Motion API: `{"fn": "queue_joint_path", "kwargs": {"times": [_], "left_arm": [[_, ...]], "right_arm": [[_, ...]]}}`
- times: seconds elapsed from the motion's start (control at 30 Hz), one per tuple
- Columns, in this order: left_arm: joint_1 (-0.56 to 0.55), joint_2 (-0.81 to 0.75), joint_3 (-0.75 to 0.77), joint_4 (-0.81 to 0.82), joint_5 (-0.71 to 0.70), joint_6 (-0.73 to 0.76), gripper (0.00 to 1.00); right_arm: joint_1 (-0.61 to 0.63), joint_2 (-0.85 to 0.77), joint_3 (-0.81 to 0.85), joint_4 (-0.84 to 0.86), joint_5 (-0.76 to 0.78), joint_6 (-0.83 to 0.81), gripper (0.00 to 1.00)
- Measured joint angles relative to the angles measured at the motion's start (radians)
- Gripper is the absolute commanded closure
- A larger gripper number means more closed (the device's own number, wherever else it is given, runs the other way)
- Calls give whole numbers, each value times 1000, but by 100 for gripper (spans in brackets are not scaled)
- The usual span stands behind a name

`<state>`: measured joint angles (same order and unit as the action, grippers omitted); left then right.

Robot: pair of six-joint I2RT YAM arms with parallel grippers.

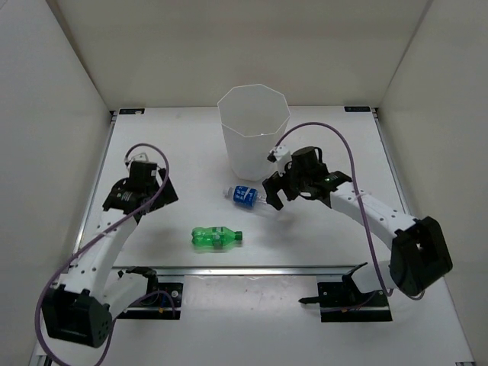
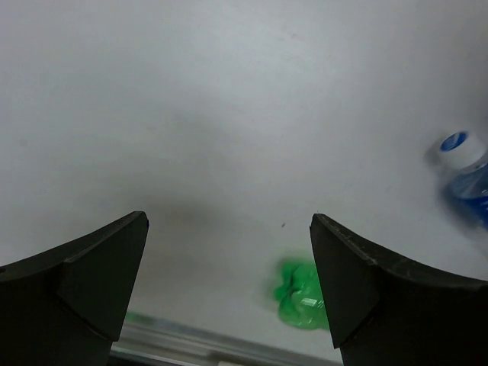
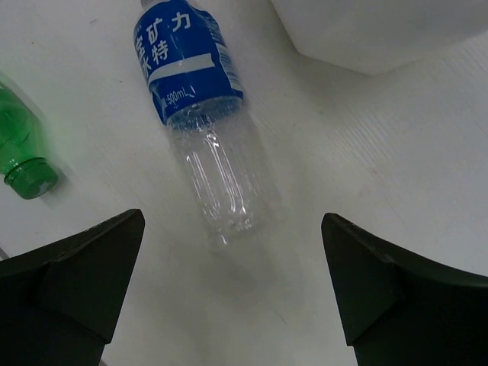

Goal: Put the plastic bottles in the bin

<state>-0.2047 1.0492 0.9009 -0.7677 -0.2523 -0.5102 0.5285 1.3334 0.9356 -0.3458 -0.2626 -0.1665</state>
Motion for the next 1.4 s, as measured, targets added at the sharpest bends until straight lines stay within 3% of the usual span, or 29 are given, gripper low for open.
{"fn": "queue_joint_path", "kwargs": {"times": [0.27,0.47,0.6,0.67,0.77,0.8,0.83,0.87,0.93,1.1,1.27,1.4], "left_arm": [[17,-262,-94,-137,18,-64,1],[16,-238,-94,-171,26,-75,1],[20,-230,-79,-186,32,-73,2],[23,-228,-63,-191,32,-72,1],[22,-225,-47,-193,31,-71,1],[22,-224,-45,-193,31,-71,1],[22,-223,-42,-194,32,-70,1],[23,-222,-41,-193,32,-70,1],[23,-220,-40,-193,32,-69,1],[21,-219,-39,-193,33,-64,1],[21,-219,-39,-186,39,-63,1],[19,-204,-40,-163,74,-59,1]], "right_arm": [[12,185,35,90,-84,-74,1],[35,210,-21,184,-100,-74,0],[89,252,-48,224,-28,-74,2],[113,268,-65,241,17,-73,9],[137,269,-91,253,63,-63,30],[139,267,-98,261,76,-59,63],[143,259,-112,278,92,-52,72],[147,243,-127,291,107,-45,64],[153,193,-159,307,122,-28,60],[183,10,-163,287,103,-22,65],[284,-117,-14,202,29,-64,69],[352,-141,137,211,3,-143,62]]}}
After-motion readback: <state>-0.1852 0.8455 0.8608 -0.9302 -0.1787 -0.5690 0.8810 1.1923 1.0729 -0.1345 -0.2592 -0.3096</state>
